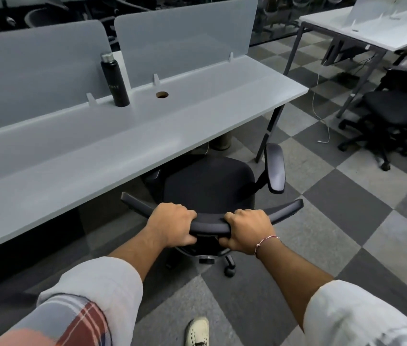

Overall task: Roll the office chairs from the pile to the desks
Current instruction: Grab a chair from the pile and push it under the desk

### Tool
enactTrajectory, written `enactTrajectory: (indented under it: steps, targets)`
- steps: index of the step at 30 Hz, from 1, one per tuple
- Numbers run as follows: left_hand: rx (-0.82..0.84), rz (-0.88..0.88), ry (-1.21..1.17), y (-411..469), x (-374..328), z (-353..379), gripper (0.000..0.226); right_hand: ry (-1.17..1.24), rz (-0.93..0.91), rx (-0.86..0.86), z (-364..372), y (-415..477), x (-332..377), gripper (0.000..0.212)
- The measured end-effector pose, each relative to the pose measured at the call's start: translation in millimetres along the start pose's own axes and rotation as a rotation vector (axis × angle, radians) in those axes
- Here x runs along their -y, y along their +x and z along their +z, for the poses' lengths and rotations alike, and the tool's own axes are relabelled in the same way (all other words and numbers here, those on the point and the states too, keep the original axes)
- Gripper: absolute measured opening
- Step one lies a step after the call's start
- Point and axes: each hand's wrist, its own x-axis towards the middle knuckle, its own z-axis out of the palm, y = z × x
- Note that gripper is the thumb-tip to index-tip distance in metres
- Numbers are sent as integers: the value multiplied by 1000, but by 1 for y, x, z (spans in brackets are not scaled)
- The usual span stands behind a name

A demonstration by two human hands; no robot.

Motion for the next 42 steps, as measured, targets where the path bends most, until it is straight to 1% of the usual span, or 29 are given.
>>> enactTrajectory:
  steps: [7, 12, 14, 19, 24, 28, 32, 37, 42]
  targets:
    - [-3, -33, 0, 89, -8, -20, 33, -13, -46, -26, 9, 55, -84, 49]
    - [-16, -89, 4, 146, -26, -34, 36, -27, -126, -58, 15, 90, -150, 50]
    - [-12, -120, -17, 164, -37, -39, 35, -41, -157, -77, 18, 101, -176, 51]
    - [-14, -217, -42, 205, -78, -55, 32, -56, -257, -91, 23, 118, -241, 46]
    - [20, -334, -81, 224, -125, -63, 31, -68, -358, -90, 26, 114, -289, 43]
    - [56, -392, -112, 227, -157, -68, 30, -67, -443, -74, 28, 102, -312, 47]
    - [69, -421, -122, 222, -177, -71, 30, -62, -474, -69, 26, 88, -321, 47]
    - [50, -426, -135, 212, -205, -71, 30, -73, -464, -42, 28, 62, -329, 44]
    - [45, -437, -163, 203, -225, -66, 31, -87, -462, -53, 30, 40, -332, 42]
